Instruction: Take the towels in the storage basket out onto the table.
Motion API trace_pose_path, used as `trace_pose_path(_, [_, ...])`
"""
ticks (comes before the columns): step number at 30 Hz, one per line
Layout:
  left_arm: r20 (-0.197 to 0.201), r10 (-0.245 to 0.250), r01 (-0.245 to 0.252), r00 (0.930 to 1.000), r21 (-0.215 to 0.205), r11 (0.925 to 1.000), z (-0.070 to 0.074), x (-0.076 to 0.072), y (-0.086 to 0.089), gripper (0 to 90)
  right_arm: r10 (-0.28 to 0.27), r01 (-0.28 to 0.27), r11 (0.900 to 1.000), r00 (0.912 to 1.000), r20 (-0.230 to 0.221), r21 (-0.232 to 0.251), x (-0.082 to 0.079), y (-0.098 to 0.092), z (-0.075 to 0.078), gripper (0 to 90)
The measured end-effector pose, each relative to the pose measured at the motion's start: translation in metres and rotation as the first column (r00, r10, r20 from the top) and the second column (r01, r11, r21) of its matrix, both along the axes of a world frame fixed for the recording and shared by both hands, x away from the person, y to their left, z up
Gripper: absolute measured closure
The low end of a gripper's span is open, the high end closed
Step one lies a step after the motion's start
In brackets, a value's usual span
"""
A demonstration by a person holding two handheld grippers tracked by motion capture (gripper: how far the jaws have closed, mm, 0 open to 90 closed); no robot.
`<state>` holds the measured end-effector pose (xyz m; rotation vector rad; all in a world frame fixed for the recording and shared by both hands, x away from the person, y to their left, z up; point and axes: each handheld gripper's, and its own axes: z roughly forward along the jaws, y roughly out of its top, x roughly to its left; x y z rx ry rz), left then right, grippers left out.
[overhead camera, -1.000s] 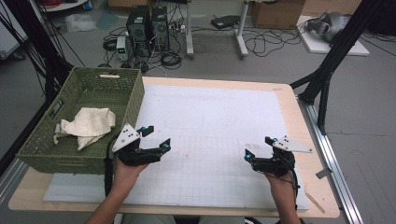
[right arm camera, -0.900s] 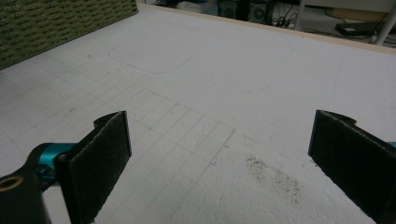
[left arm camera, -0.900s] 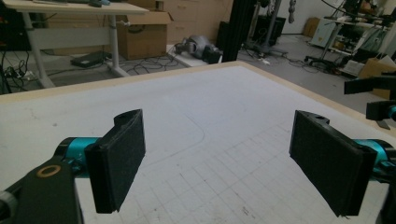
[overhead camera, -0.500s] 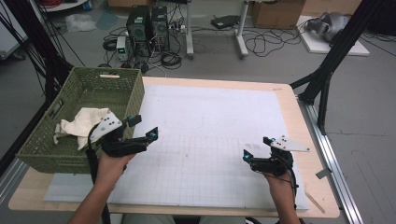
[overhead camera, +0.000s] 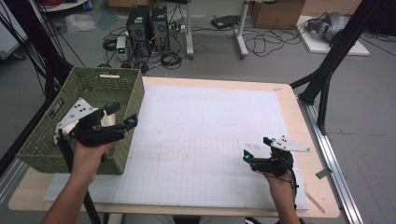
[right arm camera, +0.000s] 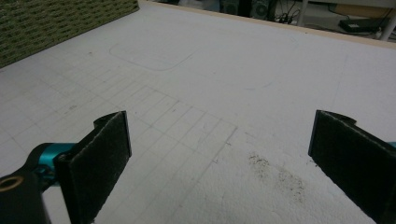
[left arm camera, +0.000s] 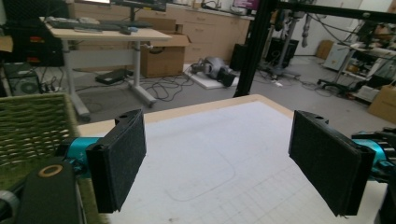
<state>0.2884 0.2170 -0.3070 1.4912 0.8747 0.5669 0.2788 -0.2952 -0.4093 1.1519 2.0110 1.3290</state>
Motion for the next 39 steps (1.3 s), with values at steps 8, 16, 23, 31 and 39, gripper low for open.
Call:
trace_pose_path(8, [-0.015,0.061,-0.061,0.9980,0.005,0.9981,-0.001,0.014,0.041,18.7,-0.002,0.002,1.000,1.0000,-0.001,-0.004,0.001,-0.001,-0.001,5.0])
trace_pose_path(16, [-0.105,0.158,-0.150,0.9819,0.077,0.9857,-0.016,0.039,0.067,19.4,-0.002,0.002,1.000,1.0000,-0.007,-0.011,0.001,0.000,-0.001,5.0])
trace_pose_path(23, [-0.185,0.237,-0.215,0.9537,0.134,0.9675,-0.031,0.064,0.079,19.5,-0.007,0.007,1.000,1.0000,-0.006,-0.010,0.001,-0.001,-0.001,5.0])
trace_pose_path(31, [-0.260,0.328,-0.279,0.9084,0.207,0.9376,-0.053,0.094,0.087,19.5,-0.009,0.009,1.000,0.9999,-0.010,-0.010,0.002,-0.001,-0.002,5.0])
trace_pose_path(39, [-0.337,0.418,-0.323,0.8436,0.304,0.8962,-0.069,0.106,0.096,21.4,-0.007,0.007,1.000,0.9999,-0.010,-0.011,0.002,-0.002,-0.002,5.0])
